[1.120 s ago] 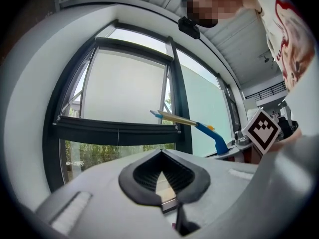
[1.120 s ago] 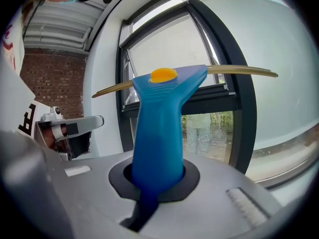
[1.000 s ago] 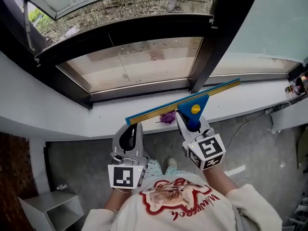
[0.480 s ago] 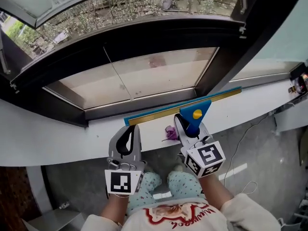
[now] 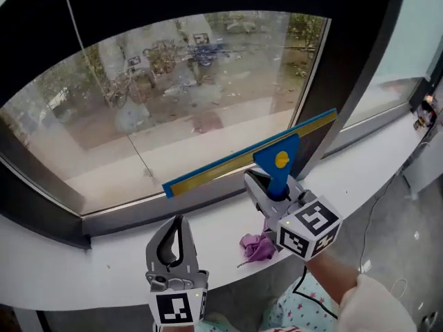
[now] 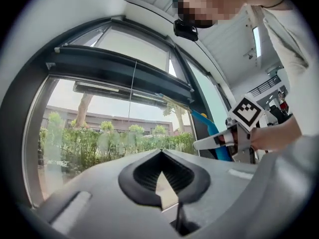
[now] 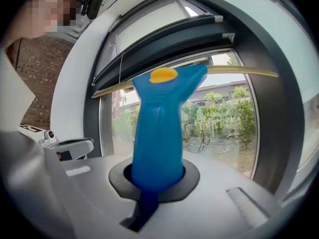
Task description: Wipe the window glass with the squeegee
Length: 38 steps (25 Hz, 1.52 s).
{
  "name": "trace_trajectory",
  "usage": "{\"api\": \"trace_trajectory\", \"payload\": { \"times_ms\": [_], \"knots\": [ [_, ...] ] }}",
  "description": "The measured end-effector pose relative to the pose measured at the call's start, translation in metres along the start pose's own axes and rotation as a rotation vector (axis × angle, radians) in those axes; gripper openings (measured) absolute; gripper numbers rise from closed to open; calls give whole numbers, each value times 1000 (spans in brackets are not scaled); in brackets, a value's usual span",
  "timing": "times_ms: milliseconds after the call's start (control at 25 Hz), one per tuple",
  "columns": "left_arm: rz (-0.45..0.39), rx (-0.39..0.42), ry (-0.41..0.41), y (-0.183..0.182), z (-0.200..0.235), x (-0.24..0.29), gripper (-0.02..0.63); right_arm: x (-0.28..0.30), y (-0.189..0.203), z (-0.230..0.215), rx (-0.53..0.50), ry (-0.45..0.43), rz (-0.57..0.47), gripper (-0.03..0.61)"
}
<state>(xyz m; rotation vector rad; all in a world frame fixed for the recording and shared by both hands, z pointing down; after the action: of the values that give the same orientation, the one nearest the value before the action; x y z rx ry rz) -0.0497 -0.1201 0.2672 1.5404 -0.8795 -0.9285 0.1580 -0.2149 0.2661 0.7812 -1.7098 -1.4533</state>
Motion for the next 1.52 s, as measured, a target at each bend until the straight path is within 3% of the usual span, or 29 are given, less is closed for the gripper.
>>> {"api": "trace_trajectory", "payload": {
  "times_ms": [160,360,560,720,880,1040,1200,1320,1520],
  "knots": [
    [12,48,-17,50,-5,2,0,18,23,-15,-20,-59,-24,26],
    [24,29,-2,94,2,0,0,36,17,-22,5,-76,-40,26],
    [49,18,34,109,9,7,0,53,-37,-33,22,-26,-32,26],
    [35,61,48,108,11,15,0,60,-82,-40,-9,26,-55,26],
    [101,83,65,118,9,31,0,65,-111,-51,-56,78,-43,26],
    [92,89,167,96,-9,66,0,79,-132,-58,-84,122,-20,26],
    [17,130,235,40,-26,107,0,82,-156,-76,-113,144,-7,26],
    [-27,114,288,1,-34,131,0,85,-168,-80,-122,120,28,26],
    [-22,114,308,-10,-30,142,2,92,-174,-81,-154,92,36,26]
  ]
}}
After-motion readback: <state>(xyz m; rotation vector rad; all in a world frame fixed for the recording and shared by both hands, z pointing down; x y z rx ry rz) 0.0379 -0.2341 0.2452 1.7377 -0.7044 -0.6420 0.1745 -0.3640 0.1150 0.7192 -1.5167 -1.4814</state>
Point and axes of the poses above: the fingertips, and each gripper's own axes: x forward along the fingers, z to its left, y out of its underside, the point moved 8 cm from there along -x, backward along the fingers, and after that the axes turned 8 degrees about y, right-handed, at the moved point
